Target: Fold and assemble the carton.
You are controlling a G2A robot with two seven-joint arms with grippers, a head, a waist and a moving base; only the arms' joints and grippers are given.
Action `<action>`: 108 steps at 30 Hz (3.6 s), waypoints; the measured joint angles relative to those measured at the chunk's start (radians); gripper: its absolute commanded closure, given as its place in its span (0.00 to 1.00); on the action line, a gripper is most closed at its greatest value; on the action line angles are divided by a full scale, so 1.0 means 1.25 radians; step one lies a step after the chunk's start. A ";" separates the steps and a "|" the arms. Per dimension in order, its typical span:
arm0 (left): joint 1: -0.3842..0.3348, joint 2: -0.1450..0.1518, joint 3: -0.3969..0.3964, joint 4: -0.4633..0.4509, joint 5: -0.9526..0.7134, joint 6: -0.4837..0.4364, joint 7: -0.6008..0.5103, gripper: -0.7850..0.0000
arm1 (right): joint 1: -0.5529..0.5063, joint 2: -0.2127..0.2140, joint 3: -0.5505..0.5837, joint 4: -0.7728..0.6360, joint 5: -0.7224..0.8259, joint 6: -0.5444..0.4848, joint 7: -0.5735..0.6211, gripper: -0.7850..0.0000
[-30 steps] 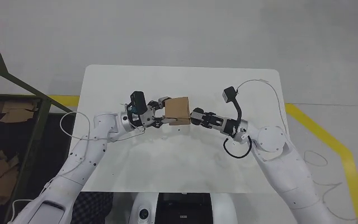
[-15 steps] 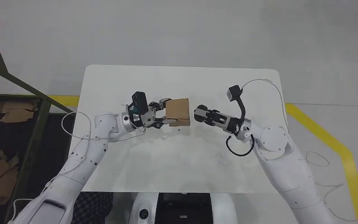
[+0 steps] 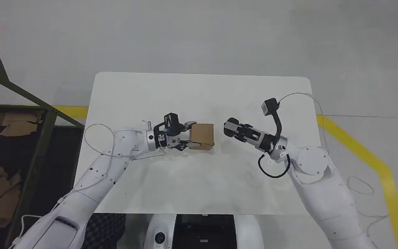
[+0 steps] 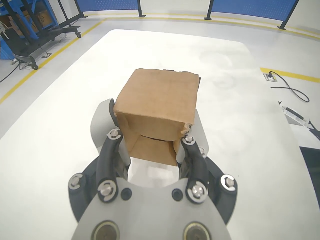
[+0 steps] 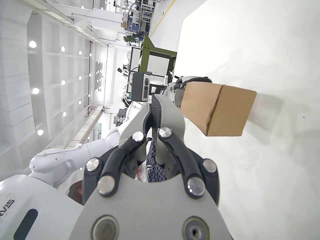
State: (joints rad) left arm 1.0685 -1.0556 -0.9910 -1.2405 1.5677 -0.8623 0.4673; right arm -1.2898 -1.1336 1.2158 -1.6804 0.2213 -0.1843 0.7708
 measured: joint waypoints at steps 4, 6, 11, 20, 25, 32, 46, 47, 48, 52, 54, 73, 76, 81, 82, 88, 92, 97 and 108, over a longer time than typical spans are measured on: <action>-0.016 -0.007 0.022 0.027 0.027 0.030 0.012 0.53 | 0.001 -0.001 -0.005 0.011 0.006 -0.007 -0.001 1.00; -0.024 -0.010 0.033 0.042 0.036 0.038 0.016 0.50 | 0.002 -0.001 -0.007 0.018 0.008 -0.010 -0.002 1.00; -0.042 -0.017 0.051 0.073 0.045 0.041 0.016 0.25 | 0.006 -0.002 -0.011 0.030 0.010 -0.013 -0.006 1.00; -0.056 -0.021 0.055 0.099 0.014 0.014 0.035 0.00 | 0.012 -0.003 -0.015 0.041 0.009 -0.016 -0.016 1.00; -0.057 -0.017 0.033 0.103 -0.060 -0.060 0.052 0.00 | 0.014 -0.003 -0.010 0.050 0.001 -0.013 -0.031 1.00; -0.049 0.002 -0.037 0.089 -0.183 -0.121 0.048 0.00 | 0.026 -0.004 0.005 0.095 -0.014 -0.014 -0.084 1.00; -0.057 0.034 -0.164 0.129 -0.492 -0.085 -0.203 0.00 | 0.067 0.006 0.077 0.204 -0.233 -0.137 -0.232 1.00; -0.056 0.035 -0.170 0.131 -0.512 -0.082 -0.224 0.00 | 0.070 0.007 0.080 0.210 -0.253 -0.143 -0.246 1.00; -0.054 0.037 -0.176 0.138 -0.543 -0.080 -0.258 0.00 | 0.074 0.007 0.085 0.219 -0.282 -0.150 -0.269 1.00; -0.062 0.043 -0.193 0.158 -0.649 -0.058 -0.395 0.00 | 0.089 0.007 0.096 0.260 -0.379 -0.166 -0.358 1.00; -0.064 0.047 -0.205 0.161 -0.698 -0.044 -0.452 0.00 | 0.096 0.008 0.101 0.281 -0.424 -0.179 -0.401 1.00; 0.010 0.095 -0.363 0.106 -0.863 0.005 -0.644 0.00 | -0.022 0.025 0.165 0.159 -0.909 -0.068 -0.664 1.00; 0.022 0.100 -0.384 0.096 -0.880 0.011 -0.657 0.00 | -0.033 0.025 0.173 0.145 -0.934 -0.048 -0.675 0.99; 0.035 0.108 -0.411 0.090 -0.907 0.015 -0.679 0.00 | -0.035 0.024 0.175 0.140 -0.983 -0.005 -0.673 0.53; 0.036 0.109 -0.413 0.089 -0.910 0.015 -0.682 0.00 | -0.033 0.023 0.174 0.141 -0.988 0.006 -0.677 0.00; 0.037 0.109 -0.414 0.088 -0.911 0.015 -0.684 0.00 | -0.030 0.021 0.172 0.142 -0.995 0.023 -0.686 0.39; 0.037 0.109 -0.414 0.088 -0.911 0.015 -0.683 0.00 | -0.030 0.021 0.172 0.142 -0.995 0.023 -0.686 0.17; 0.037 0.109 -0.414 0.088 -0.911 0.015 -0.683 0.00 | -0.030 0.021 0.172 0.142 -0.995 0.023 -0.685 0.01; 0.037 0.109 -0.414 0.088 -0.911 0.015 -0.683 0.00 | -0.030 0.021 0.172 0.142 -0.995 0.023 -0.686 0.00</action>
State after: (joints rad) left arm 1.1147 -0.9191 -1.5083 -1.1307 0.4291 -0.8433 -0.3871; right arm -1.3269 -1.1070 1.4305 -1.5026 -1.0226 -0.1560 -0.0860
